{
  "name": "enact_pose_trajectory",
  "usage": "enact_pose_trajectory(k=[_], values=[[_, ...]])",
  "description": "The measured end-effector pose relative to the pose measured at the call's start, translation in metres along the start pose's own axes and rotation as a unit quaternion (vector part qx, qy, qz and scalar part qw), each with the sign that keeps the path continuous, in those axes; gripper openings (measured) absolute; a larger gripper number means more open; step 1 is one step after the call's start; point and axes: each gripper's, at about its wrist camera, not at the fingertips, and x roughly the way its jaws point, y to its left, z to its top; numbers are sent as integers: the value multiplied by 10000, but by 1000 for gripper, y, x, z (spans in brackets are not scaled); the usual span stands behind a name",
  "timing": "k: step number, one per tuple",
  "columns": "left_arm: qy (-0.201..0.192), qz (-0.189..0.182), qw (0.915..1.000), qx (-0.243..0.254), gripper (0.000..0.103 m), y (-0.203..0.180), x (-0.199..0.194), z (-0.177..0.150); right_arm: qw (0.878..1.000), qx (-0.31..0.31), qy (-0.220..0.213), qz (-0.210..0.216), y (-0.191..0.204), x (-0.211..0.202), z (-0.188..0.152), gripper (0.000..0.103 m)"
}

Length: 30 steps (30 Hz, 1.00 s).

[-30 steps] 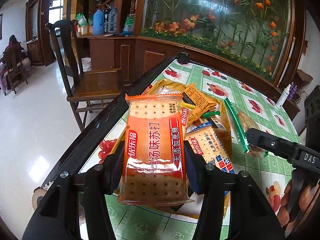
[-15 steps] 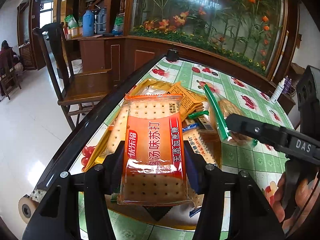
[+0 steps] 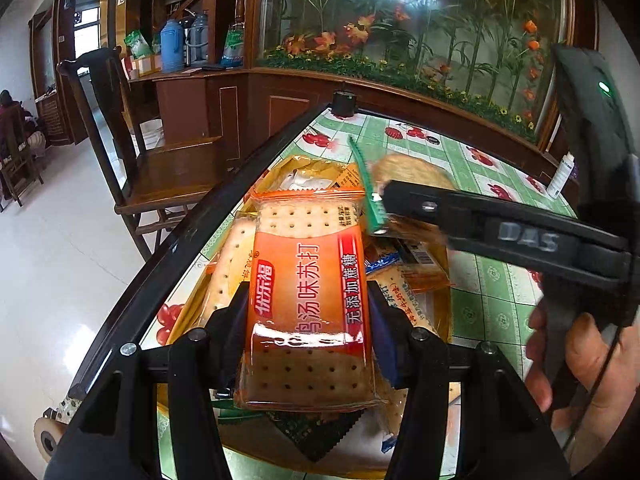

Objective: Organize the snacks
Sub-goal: 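Lower both packs into the tray and open both tools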

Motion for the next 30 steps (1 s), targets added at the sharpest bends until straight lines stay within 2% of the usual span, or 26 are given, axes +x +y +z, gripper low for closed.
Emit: enact_pose_trajectory(k=[4,10,18,25,26,28,30], values=[[11,61,10000,8,53,3,3,2,9994,-257,105,-182,8,20,8,75],[16,106,9999,13,53,4,4,3,9987,-311,242,-314,9,37,8,77],[18,110,9999,31,53,0,7,7,9993,-181,40,-336,-1,20,8,81],[29,189,9997,155,53,-11,16,19,9988,128,-224,-414,-21,-12,1,85],[42,236,9995,184,54,-13,18,21,9986,210,-265,-418,-27,-19,-1,86],[56,204,9997,157,69,-15,19,23,9979,374,-310,-426,-36,-29,-5,86],[34,245,9996,155,79,-19,19,24,9971,496,-349,-459,-45,-39,-10,86]])
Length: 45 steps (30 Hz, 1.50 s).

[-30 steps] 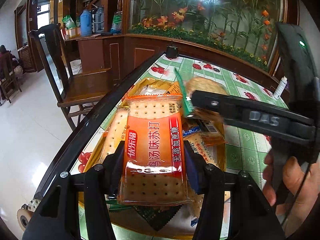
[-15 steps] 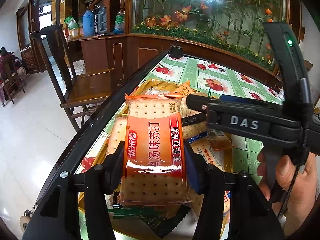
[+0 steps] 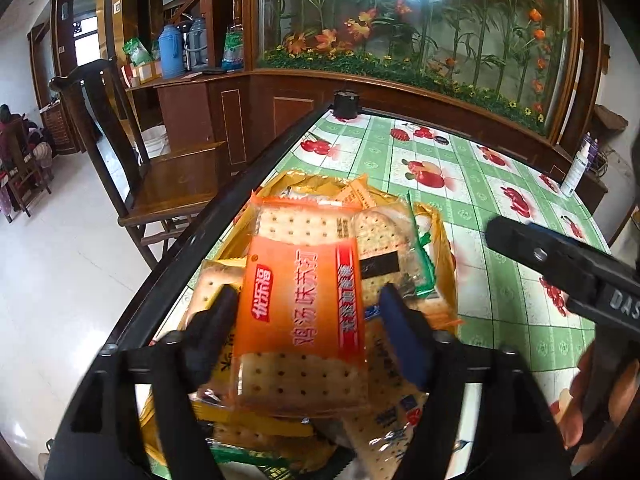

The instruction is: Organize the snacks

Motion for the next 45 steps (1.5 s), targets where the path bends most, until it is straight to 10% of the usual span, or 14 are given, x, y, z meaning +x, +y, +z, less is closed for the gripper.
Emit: enact_pose_trajectory(k=[45], values=[[-1186,611,9905,-342,90,6,-127,-30,9975,-492,-517,11,22,-112,-68,102]])
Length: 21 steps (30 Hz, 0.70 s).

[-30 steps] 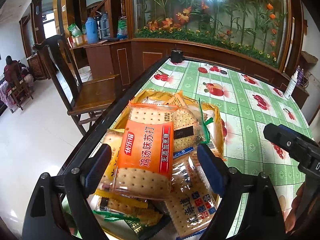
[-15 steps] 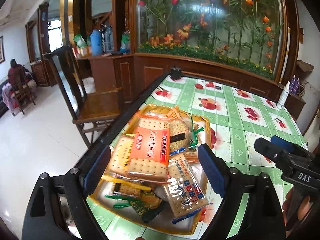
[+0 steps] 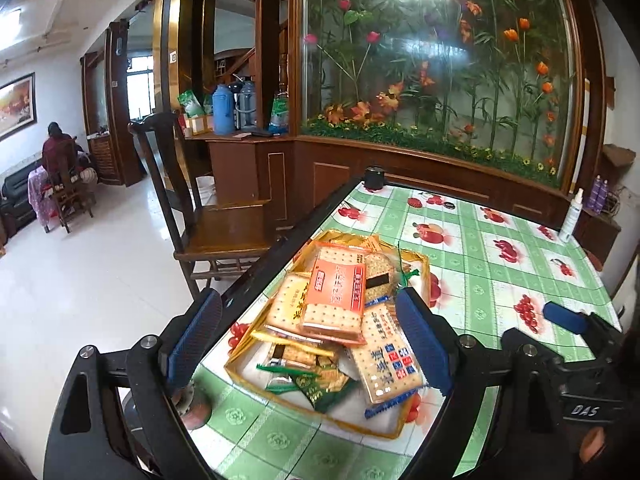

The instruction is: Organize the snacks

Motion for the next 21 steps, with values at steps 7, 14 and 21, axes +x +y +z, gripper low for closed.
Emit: enact_pose_trajectory(k=[7,14,21], values=[[-303,80,9995,31,90,14,-35,-2,9997,-209,62,106,18,-6,-11,102],[-614,228,9978,65,90,25,-63,-1,9977,-649,-10,184,45,-15,-15,102],[-760,340,9963,191,90,26,-76,-9,9898,-1411,-70,163,81,-20,-24,102]])
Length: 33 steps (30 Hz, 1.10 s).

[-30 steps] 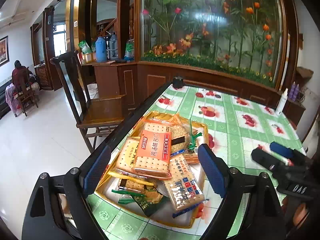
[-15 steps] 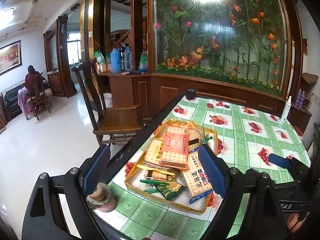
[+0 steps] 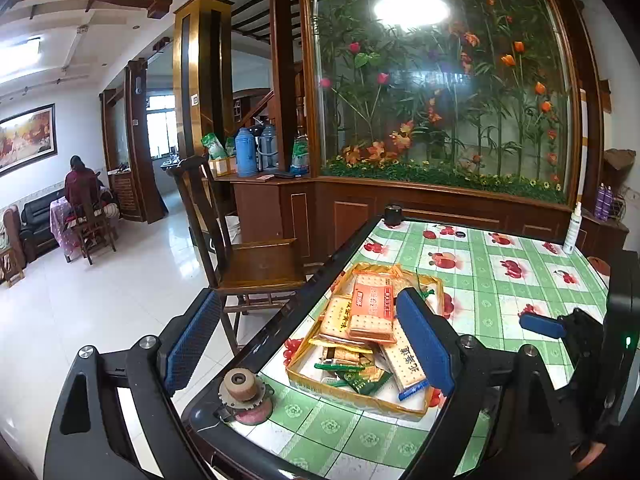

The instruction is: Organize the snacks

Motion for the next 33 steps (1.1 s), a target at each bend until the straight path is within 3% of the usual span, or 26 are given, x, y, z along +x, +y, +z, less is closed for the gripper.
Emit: enact_pose_trajectory(k=[5,10,14,18,33], values=[[83,32,9999,73,90,-3,-2,-1,9973,-719,-137,8,30,-8,-1,102],[108,28,9999,3,90,-1,-8,0,9948,-994,-170,-112,41,-10,-3,102],[132,-34,9999,-101,90,3,-11,3,9953,-935,-197,-150,36,-12,-4,102],[145,-21,9997,-203,103,9,-13,5,9964,-800,-245,-122,29,-15,-4,102],[191,41,9998,-97,103,7,-15,8,9982,-523,-302,34,18,-19,-4,102]])
